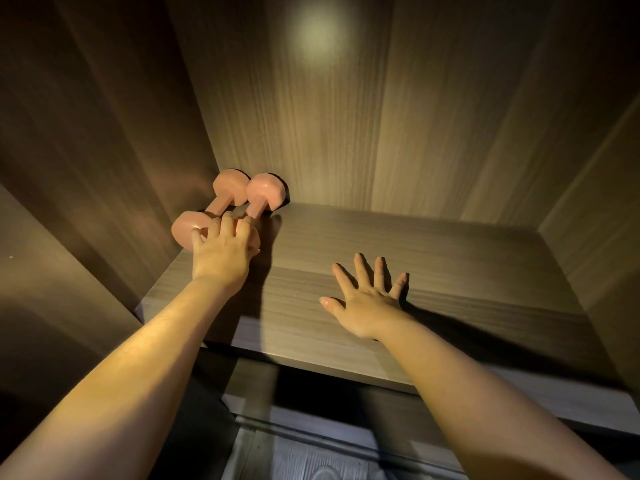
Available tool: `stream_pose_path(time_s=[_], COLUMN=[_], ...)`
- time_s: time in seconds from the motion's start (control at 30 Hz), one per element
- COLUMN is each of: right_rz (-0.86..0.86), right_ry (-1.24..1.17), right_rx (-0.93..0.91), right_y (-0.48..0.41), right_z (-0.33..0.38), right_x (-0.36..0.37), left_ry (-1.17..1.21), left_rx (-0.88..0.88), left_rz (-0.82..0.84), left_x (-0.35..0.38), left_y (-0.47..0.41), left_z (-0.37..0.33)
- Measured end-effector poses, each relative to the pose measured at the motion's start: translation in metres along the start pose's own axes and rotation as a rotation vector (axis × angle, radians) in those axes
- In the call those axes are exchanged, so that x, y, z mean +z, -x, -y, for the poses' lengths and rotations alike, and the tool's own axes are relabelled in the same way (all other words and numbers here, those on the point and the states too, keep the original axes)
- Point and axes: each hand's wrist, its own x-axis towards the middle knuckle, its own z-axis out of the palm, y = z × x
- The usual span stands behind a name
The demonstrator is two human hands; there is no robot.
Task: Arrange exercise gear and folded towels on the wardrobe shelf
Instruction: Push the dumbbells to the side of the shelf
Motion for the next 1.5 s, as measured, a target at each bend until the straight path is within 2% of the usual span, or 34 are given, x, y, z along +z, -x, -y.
stream_pose_path(time_s=[0.33, 0.47, 0.6, 0.7, 0.93, 1.27, 1.5], right_rz=[-0.008, -0.01, -0.011, -0.007, -0.008, -0.029, -0.049], right_ry=[0.004, 0.004, 0.009, 0.007, 0.007, 0.016, -0.043], right_rx=[-0.004, 0.003, 0.001, 0.002, -0.007, 0.004, -0.003], right_y=[-0.004, -0.004, -0.004, -0.005, -0.006, -0.004, 0.006], right_z=[-0.002, -0.002, -0.002, -0.003, -0.004, -0.003, -0.004], right_x=[0.004, 0.004, 0.003, 0.004, 0.004, 0.004, -0.006], left_ry=[0.092, 0.18, 0.357, 0.3, 0.071, -0.01, -0.094], left_rx=[0.012, 0.018, -0.154, -0.214, -0.156, -0.173, -0.184], left_rz=[-0.002, -0.05, -0.08, -0.071, 0.012, 0.109, 0.078], left_x=[0.003, 0.005, 0.01, 0.016, 0.017, 0.009, 0.002], left_y=[-0.006, -0.004, 0.002, 0.004, -0.004, -0.006, -0.003], left_z=[-0.001, 0.003, -0.003, -0.01, -0.001, -0.005, -0.004])
